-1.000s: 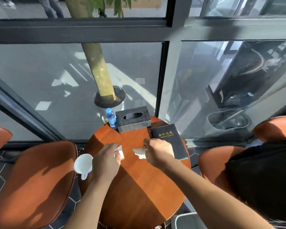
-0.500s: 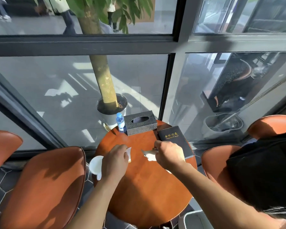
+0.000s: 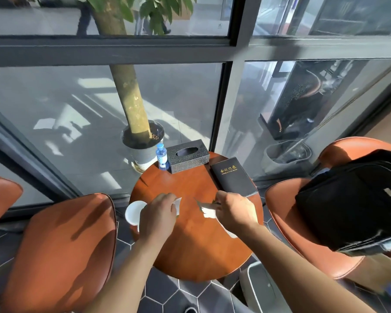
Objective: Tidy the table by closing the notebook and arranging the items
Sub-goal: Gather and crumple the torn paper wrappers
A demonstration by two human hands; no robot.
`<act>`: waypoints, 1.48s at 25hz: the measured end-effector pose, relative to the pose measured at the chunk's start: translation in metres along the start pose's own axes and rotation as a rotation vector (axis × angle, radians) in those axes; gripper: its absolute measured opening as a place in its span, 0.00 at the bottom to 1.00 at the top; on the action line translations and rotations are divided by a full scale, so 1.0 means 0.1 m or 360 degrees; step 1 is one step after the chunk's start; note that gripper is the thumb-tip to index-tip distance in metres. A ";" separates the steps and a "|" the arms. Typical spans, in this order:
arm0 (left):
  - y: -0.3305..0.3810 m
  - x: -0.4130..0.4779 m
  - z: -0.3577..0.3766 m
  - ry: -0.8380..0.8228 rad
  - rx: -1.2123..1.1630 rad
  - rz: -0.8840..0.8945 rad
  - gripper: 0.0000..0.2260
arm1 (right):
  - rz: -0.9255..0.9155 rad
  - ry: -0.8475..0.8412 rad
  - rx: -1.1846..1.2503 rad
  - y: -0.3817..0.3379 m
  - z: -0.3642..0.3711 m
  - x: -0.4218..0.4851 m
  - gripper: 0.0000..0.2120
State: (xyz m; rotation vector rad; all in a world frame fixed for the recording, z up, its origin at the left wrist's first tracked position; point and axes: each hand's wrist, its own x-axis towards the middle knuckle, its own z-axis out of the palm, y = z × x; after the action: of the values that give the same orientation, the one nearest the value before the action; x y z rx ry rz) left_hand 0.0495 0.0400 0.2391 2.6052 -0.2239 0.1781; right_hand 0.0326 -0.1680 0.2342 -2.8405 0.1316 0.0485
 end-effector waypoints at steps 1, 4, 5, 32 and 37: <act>0.03 -0.02 0.02 -0.0009 -0.0014 0.0017 0.07 | 0.0014 0.0004 0.0002 0.04 0.00 -0.03 0.07; 0.18 -0.05 0.18 -0.0017 -0.0019 0.0098 0.03 | 0.0057 0.0003 -0.0008 0.23 0.01 -0.14 0.08; 0.25 -0.06 0.26 -0.0006 -0.0009 0.0116 0.06 | 0.0086 -0.0008 -0.0005 0.32 0.01 -0.19 0.08; 1.69 -1.77 4.21 -0.0600 -0.0371 -0.0219 0.06 | 0.0991 -0.0161 0.0444 4.18 2.15 -1.76 0.05; 1.50 -1.83 4.92 -0.0732 -0.0282 -0.0282 0.02 | 0.1199 -0.0240 0.0636 4.48 2.85 -1.78 0.04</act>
State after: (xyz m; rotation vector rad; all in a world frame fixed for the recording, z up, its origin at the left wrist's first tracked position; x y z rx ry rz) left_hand -0.1174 -0.3142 -0.1415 2.4378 -0.1575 -0.4857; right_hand -0.1931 -0.4957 -0.1602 -2.2305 1.0356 0.3486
